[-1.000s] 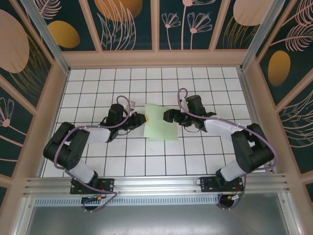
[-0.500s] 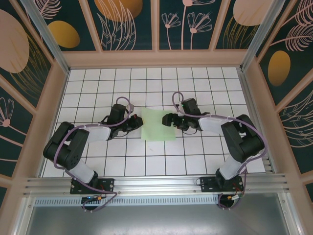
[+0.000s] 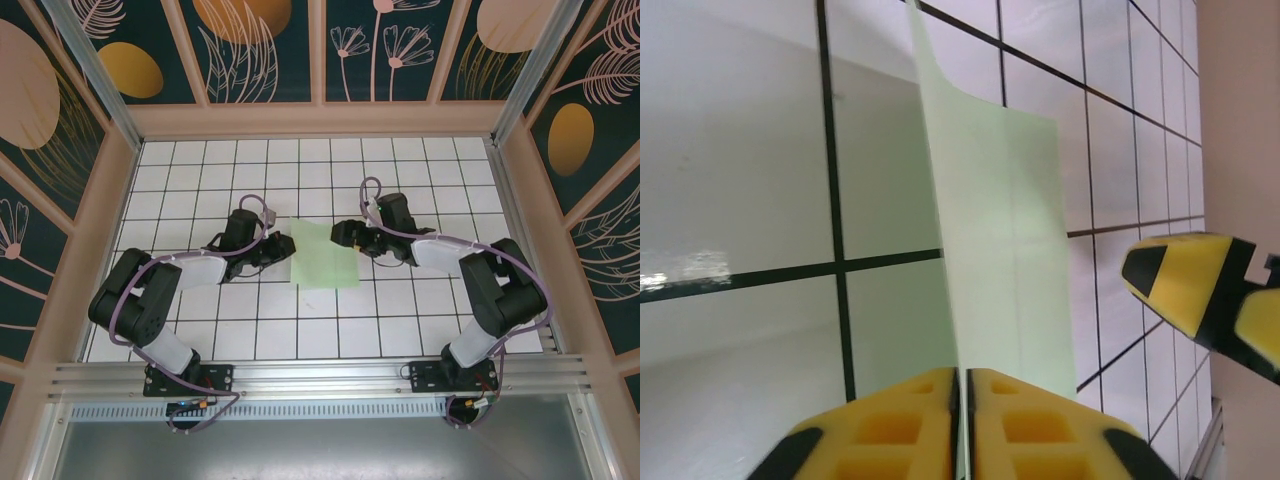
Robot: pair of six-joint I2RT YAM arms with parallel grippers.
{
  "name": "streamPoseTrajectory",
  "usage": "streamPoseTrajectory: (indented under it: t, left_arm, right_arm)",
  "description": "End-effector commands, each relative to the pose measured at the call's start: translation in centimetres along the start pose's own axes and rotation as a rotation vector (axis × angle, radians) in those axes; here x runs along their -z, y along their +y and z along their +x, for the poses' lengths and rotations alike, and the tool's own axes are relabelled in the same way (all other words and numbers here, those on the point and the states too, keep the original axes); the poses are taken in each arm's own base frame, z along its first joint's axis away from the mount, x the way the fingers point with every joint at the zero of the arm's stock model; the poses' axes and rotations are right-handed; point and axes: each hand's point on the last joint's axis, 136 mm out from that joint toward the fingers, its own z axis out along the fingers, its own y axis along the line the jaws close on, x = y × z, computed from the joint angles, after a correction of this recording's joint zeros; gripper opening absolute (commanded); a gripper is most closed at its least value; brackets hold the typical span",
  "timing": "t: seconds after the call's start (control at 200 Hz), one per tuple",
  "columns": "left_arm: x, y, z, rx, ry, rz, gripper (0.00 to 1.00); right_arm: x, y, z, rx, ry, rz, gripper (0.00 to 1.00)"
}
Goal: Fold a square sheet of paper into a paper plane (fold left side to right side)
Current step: First fold in half a square sheet of paper at the center of the table.
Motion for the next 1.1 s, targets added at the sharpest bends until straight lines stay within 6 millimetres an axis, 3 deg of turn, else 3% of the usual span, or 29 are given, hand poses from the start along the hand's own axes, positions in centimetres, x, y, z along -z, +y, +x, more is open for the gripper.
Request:
streamPoseTrajectory:
  t: [0.0, 0.44, 0.861, 0.886, 0.991, 1.096]
  left_arm:
    - [0.3, -2.6, -1.1, -0.011, -0.014, 0.099, 0.2]
    - [-0.5, -5.1, -1.0, 0.001, 0.008, 0.222, 0.38]
    - [-1.4, -6.5, -0.7, -0.001, 0.03, 0.281, 0.43]
    - [-2.0, -5.7, -0.3, 0.013, 0.046, 0.265, 0.43]
    - [-2.3, -5.8, -0.1, 0.015, 0.053, 0.272, 0.44]
    - [-2.5, -5.9, -0.1, 0.015, 0.054, 0.275, 0.44]
  right_arm:
    - [-0.3, 0.9, 0.3, -0.036, 0.018, -0.067, 0.81]
    - [-2.2, -3.3, 2.5, -0.121, 0.066, 0.044, 0.8]
    - [0.1, -0.9, 0.0, -0.112, -0.008, -0.097, 0.81]
    - [0.2, -0.6, -0.1, -0.107, -0.012, -0.105, 0.81]
    - [0.7, 0.3, -0.9, -0.094, -0.028, -0.144, 0.82]
    - [0.1, -0.6, -0.6, -0.115, -0.003, -0.106, 0.82]
